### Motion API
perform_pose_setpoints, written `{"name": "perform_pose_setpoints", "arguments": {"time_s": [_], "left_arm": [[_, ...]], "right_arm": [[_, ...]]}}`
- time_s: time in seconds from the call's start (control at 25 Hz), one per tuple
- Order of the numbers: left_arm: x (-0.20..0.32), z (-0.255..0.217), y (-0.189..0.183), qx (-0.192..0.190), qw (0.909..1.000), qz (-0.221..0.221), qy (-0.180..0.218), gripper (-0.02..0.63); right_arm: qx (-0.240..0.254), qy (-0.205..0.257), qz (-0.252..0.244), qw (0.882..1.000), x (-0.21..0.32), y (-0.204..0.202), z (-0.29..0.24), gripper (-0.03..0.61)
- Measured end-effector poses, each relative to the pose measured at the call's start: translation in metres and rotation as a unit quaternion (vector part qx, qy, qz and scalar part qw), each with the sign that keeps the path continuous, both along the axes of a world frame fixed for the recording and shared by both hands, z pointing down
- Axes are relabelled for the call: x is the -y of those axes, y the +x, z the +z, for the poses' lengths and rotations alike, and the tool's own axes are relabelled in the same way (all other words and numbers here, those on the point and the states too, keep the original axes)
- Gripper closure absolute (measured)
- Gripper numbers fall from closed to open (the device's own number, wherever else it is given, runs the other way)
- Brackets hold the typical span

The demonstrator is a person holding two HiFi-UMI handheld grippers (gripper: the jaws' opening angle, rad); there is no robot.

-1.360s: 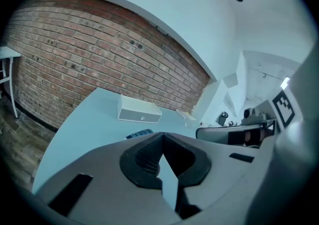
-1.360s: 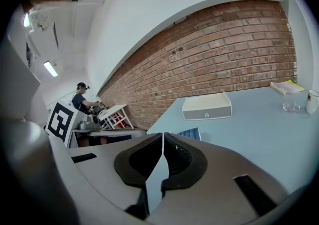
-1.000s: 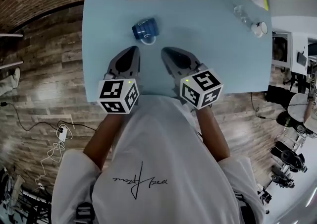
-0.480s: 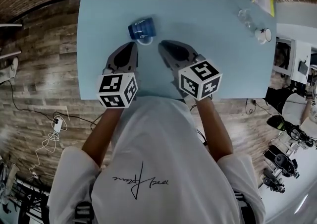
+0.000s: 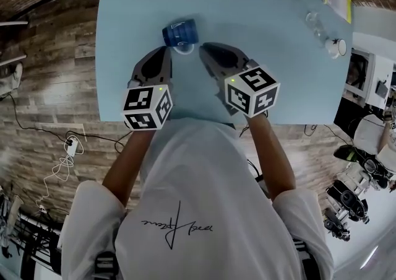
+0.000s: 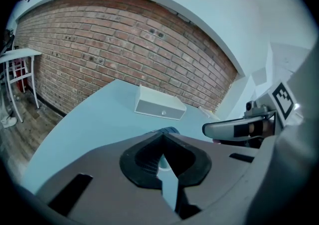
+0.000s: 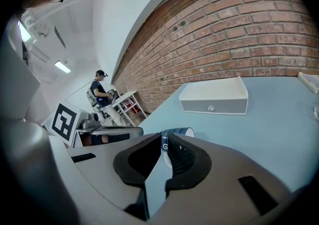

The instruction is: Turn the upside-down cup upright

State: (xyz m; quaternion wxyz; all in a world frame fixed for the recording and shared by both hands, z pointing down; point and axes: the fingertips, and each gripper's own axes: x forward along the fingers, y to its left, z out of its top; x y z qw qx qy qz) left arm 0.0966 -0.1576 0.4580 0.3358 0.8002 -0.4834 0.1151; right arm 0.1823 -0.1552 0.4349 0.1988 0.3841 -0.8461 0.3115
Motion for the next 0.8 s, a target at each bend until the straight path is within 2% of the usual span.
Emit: {"name": "perform_pose_setpoints", "arguments": {"time_s": [0.8], "left_arm": [[0.017, 0.037, 0.001, 0.022, 0.9983, 0.004, -0.053, 0.604]], "right_arm": [[-0.005, -0.037, -0.003, 0.999, 0.025, 0.004, 0.034, 0.555]]}}
